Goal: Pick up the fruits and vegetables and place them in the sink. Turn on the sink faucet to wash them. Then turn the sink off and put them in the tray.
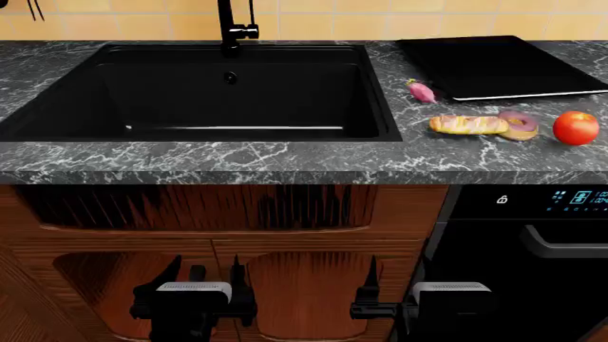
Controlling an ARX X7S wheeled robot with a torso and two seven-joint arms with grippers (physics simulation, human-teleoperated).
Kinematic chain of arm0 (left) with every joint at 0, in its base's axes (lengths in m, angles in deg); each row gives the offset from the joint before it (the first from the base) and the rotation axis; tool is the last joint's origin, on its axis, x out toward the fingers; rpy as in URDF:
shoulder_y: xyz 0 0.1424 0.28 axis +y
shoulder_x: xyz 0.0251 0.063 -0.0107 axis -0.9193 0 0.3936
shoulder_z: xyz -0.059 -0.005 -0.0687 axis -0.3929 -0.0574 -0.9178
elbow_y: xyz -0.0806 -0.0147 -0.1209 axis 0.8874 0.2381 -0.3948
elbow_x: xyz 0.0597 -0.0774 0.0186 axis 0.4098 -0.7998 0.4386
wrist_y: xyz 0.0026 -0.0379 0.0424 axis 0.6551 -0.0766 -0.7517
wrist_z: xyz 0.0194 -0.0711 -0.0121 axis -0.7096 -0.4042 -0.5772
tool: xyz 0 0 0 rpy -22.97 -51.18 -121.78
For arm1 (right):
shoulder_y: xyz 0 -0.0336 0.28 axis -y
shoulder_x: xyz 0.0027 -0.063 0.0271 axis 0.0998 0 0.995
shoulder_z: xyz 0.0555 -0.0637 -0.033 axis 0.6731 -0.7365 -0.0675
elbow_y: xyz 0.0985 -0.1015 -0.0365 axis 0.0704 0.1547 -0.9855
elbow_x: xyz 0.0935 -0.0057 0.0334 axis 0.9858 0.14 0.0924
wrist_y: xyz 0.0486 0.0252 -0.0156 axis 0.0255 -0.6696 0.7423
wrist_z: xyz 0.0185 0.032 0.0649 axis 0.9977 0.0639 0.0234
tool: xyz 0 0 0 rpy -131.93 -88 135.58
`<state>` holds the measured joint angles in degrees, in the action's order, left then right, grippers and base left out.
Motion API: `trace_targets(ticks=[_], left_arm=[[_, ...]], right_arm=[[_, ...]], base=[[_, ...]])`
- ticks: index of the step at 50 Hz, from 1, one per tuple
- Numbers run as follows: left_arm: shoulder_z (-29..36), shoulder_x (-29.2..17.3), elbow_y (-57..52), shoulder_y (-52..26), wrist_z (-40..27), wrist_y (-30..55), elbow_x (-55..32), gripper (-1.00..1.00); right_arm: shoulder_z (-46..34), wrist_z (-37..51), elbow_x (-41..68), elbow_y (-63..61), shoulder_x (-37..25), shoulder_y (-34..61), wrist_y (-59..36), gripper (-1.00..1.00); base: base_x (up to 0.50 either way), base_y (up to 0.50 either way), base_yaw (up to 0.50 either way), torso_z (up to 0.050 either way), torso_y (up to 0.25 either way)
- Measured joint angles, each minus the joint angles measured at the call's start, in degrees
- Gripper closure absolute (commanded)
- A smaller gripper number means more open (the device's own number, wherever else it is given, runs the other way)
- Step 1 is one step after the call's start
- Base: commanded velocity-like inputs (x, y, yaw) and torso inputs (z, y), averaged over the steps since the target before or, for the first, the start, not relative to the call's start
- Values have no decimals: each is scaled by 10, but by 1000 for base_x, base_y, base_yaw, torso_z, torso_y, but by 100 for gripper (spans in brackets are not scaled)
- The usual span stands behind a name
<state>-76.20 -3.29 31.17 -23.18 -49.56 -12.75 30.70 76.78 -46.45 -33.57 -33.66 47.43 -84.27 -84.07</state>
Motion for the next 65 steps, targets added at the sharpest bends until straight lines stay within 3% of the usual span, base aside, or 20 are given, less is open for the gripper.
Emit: trace_targets(ticks=[11, 20, 27, 40, 54, 65], left_arm=[[27, -17, -63, 8, -10, 38, 6, -100], [42, -36, -188, -23, 1, 178, -3, -100], [26, -46, -286, -95, 21, 341, -45, -100], [-19, -48, -399, -269, 37, 615, -124, -100], [-45, -45, -439, -421, 36, 796, -175, -100], [-68, -58, -441, -493, 2, 864, -254, -100]], right_arm=[[-14, 19, 6, -41, -15, -1, -35, -100], [-18, 22, 19, -127, -41, 7, -124, -100], [-10, 8, 42, -225, -72, 28, -227, -100], [38, -32, 112, -366, -129, 97, -391, -100], [99, -81, 208, -461, -186, 192, -540, -100], [144, -101, 273, -500, -216, 266, -641, -100]], base=[[0, 0, 0, 22, 0], [0, 0, 0, 50, 0], [0, -4, 0, 50, 0], [154, -471, 0, 50, 0], [213, -473, 0, 50, 0], [246, -444, 0, 50, 0]])
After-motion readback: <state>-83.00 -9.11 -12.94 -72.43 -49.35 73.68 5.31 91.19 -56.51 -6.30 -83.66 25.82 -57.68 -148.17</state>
